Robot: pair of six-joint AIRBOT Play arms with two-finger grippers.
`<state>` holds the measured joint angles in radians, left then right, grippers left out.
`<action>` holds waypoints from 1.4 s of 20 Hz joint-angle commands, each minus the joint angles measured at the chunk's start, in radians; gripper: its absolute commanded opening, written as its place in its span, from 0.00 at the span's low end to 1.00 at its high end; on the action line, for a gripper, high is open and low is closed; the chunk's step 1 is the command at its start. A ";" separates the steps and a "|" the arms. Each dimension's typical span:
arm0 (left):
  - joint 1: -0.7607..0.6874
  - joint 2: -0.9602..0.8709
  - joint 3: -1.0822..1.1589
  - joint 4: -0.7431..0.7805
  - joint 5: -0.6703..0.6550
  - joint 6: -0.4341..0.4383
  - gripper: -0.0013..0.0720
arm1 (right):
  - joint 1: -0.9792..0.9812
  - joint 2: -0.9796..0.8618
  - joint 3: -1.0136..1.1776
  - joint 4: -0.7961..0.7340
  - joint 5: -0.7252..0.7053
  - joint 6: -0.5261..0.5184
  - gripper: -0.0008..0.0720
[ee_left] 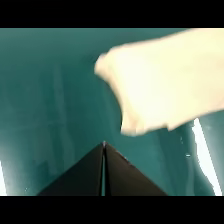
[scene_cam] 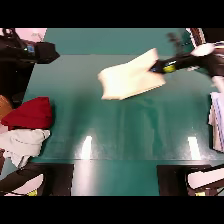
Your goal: Fold the shirts.
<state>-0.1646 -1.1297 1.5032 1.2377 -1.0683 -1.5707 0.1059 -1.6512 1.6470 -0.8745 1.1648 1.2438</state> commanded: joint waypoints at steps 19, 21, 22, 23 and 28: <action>-0.158 0.000 0.000 -0.010 0.153 -0.025 0.05 | -0.916 0.281 0.003 -0.019 0.040 0.109 0.04; -0.158 0.000 0.000 -0.008 0.153 -0.017 0.05 | -0.948 0.320 0.003 -0.019 0.056 0.109 0.04; -0.158 0.000 0.000 -0.008 0.153 -0.017 0.05 | -0.971 0.337 0.003 -0.019 0.076 0.109 0.04; -0.158 0.000 0.000 -0.007 0.153 -0.014 0.05 | -0.993 0.349 0.003 -0.019 0.098 0.109 0.04; -0.158 0.000 0.000 -0.006 0.152 0.002 0.05 | -1.061 0.375 0.000 -0.166 0.253 0.109 0.04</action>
<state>-0.3218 -1.1297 1.5032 1.2297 -0.9154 -1.5772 -0.9226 -1.2949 1.6493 -0.9428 1.3270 1.3521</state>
